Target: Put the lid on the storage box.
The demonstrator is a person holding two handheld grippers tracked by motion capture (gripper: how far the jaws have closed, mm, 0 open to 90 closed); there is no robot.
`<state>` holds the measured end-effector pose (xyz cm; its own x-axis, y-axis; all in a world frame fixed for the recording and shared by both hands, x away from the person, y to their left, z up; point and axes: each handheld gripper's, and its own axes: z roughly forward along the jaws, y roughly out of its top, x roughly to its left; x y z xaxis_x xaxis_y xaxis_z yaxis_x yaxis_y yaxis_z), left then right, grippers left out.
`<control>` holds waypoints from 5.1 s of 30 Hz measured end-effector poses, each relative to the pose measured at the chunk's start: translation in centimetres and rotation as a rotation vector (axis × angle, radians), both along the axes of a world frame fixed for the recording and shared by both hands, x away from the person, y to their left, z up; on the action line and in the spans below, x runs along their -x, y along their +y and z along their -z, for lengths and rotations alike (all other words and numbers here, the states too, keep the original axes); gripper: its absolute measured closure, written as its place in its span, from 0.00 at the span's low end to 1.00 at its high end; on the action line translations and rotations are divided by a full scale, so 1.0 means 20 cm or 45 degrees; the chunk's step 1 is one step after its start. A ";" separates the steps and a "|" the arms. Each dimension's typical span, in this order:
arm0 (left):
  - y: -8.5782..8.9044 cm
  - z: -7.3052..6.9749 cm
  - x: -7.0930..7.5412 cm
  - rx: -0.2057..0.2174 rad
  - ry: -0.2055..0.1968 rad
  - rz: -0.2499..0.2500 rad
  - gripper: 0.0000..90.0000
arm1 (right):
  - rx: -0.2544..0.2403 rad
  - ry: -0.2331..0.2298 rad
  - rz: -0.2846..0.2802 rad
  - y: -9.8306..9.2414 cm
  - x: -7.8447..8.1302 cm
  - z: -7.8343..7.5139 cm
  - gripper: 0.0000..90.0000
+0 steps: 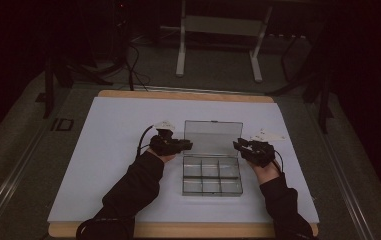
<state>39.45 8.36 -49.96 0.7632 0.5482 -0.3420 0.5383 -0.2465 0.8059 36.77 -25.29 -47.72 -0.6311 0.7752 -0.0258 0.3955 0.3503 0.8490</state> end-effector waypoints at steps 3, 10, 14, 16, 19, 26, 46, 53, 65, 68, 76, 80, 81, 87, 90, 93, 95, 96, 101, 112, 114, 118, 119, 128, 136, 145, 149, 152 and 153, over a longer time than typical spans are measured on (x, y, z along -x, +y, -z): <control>0.00 -0.02 0.03 -0.027 -0.026 -0.007 0.85 | -0.013 0.001 -0.028 -0.02 0.01 -0.01 0.83; -0.01 -0.04 0.09 -0.079 -0.069 -0.017 0.84 | -0.013 -0.010 -0.079 -0.04 0.06 -0.03 0.87; -0.01 -0.05 0.12 -0.095 -0.084 -0.023 0.83 | -0.020 -0.011 -0.099 -0.05 0.08 -0.03 0.87; 0.00 -0.05 0.13 -0.100 -0.089 -0.018 0.82 | -0.033 -0.013 -0.117 -0.06 0.09 -0.02 0.87; 0.00 -0.05 0.16 -0.104 -0.102 -0.030 0.82 | -0.024 -0.025 -0.131 -0.06 0.11 -0.02 0.87; 0.04 -0.05 0.19 -0.095 -0.109 -0.043 0.84 | -0.028 -0.013 -0.148 -0.08 0.13 -0.01 0.89; 0.06 -0.03 0.30 -0.163 -0.127 -0.008 0.89 | -0.018 0.008 -0.242 -0.14 0.19 0.05 0.91; 0.06 -0.01 0.33 -0.183 -0.114 0.007 0.90 | -0.038 0.031 -0.276 -0.16 0.22 0.09 0.91; 0.06 0.05 0.35 -0.229 -0.092 0.015 0.92 | -0.025 0.074 -0.294 -0.17 0.23 0.15 0.91; 0.06 0.06 0.35 -0.232 -0.081 0.012 0.92 | -0.022 0.082 -0.288 -0.17 0.23 0.16 0.91; 0.06 0.08 0.34 -0.253 -0.067 0.007 0.91 | -0.001 0.095 -0.280 -0.18 0.22 0.18 0.91; 0.08 0.10 0.33 -0.239 -0.048 -0.001 0.91 | -0.022 0.109 -0.271 -0.20 0.21 0.20 0.91; 0.08 0.10 0.33 -0.224 -0.040 -0.008 0.91 | -0.022 0.109 -0.271 -0.20 0.21 0.20 0.91; 0.08 0.08 0.34 -0.229 -0.054 -0.005 0.87 | -0.027 0.101 -0.257 -0.20 0.21 0.18 0.85; 0.08 0.07 0.34 -0.234 -0.065 -0.008 0.74 | -0.032 0.092 -0.257 -0.20 0.20 0.17 0.78; 0.08 0.06 0.34 -0.222 -0.062 -0.018 0.56 | -0.032 0.076 -0.259 -0.20 0.20 0.16 0.66; 0.09 0.05 0.34 -0.205 -0.060 -0.015 0.54 | -0.029 0.072 -0.260 -0.20 0.20 0.15 0.64; 0.09 0.04 0.34 -0.195 -0.057 -0.009 0.49 | -0.027 0.069 -0.259 -0.20 0.20 0.15 0.60; 0.10 0.03 0.34 -0.168 -0.049 0.013 0.23 | -0.010 0.045 -0.243 -0.19 0.20 0.12 0.40; 0.14 0.04 0.33 -0.156 -0.087 0.036 0.03 | -0.008 0.053 -0.233 -0.18 0.18 0.12 0.19; 0.14 0.05 0.34 -0.173 -0.105 0.027 0.03 | -0.007 0.053 -0.227 -0.18 0.18 0.12 0.19; 0.17 0.06 0.34 -0.181 -0.115 0.023 0.03 | -0.004 0.046 -0.203 -0.20 0.18 0.13 0.19; 0.17 0.07 0.34 -0.181 -0.113 0.024 0.03 | 0.003 0.045 -0.197 -0.21 0.18 0.13 0.19; 0.20 0.10 0.36 -0.183 -0.100 0.025 0.03 | 0.031 0.047 -0.183 -0.23 0.18 0.16 0.18; 0.24 0.13 0.38 -0.170 -0.080 0.008 0.03 | 0.039 0.060 -0.159 -0.27 0.20 0.20 0.18; 0.29 0.15 0.41 -0.190 -0.076 -0.028 0.03 | 0.063 0.090 -0.128 -0.31 0.23 0.24 0.18; 0.31 0.16 0.43 -0.208 -0.077 -0.041 0.03 | 0.062 0.104 -0.111 -0.33 0.24 0.26 0.18; 0.33 0.17 0.44 -0.210 -0.067 -0.049 0.03 | 0.061 0.111 -0.098 -0.34 0.25 0.26 0.18; 0.34 0.17 0.44 -0.211 -0.067 -0.053 0.03 | 0.057 0.110 -0.096 -0.35 0.26 0.26 0.18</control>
<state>30.58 15.09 -53.33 0.7532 0.6251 -0.2046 0.5088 -0.3566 0.7835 31.67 -32.24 -53.02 -0.6889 0.7249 -0.0021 0.4379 0.4184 0.7957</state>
